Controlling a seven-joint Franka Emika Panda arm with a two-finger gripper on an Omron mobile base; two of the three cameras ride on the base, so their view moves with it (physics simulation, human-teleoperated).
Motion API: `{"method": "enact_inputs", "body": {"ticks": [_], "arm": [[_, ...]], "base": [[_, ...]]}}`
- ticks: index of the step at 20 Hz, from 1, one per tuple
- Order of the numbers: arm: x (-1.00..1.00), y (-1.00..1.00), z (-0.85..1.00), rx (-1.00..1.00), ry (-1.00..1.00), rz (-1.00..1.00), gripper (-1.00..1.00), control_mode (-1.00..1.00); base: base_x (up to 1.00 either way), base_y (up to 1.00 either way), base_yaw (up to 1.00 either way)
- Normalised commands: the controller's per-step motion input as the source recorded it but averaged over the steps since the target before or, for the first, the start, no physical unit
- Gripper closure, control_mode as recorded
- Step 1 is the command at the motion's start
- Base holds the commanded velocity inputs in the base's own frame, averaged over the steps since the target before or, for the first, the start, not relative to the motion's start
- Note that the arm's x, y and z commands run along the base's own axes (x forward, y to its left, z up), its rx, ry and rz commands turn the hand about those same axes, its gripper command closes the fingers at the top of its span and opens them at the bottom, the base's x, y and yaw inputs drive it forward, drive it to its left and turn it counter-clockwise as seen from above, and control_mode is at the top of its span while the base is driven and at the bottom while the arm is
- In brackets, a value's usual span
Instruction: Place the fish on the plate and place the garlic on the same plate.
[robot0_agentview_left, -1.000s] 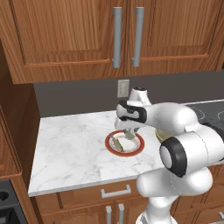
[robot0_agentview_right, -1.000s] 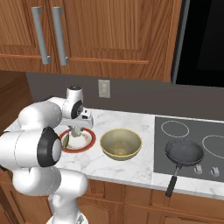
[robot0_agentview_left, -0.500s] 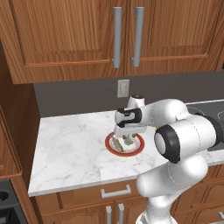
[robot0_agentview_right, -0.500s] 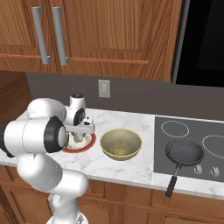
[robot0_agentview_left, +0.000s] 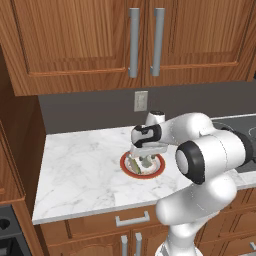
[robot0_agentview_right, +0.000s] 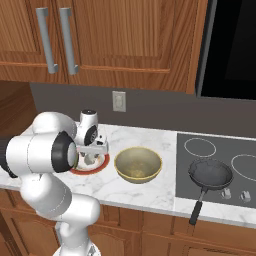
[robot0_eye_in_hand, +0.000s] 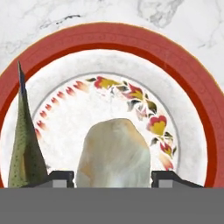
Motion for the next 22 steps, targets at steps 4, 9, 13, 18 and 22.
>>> {"method": "enact_inputs", "body": {"ticks": [4, 9, 13, 18, 22], "arm": [[0.0, 0.0, 0.18, 0.0, 0.0, 0.0, -1.0, -1.0], [0.0, -0.04, 0.55, 0.02, 0.0, 0.0, -1.0, -1.0], [-0.23, -0.1, 0.63, 0.02, 0.0, 0.0, -1.0, -1.0], [-0.67, -0.34, 0.53, 0.03, 0.0, 0.0, -1.0, -1.0], [-0.97, -0.4, 0.37, 0.01, -0.01, 0.0, -1.0, -1.0]], "base": [[0.0, 0.0, 0.0], [0.0, 0.0, 0.0], [0.0, 0.0, 0.0], [0.0, 0.0, 0.0], [0.0, 0.0, 0.0]]}}
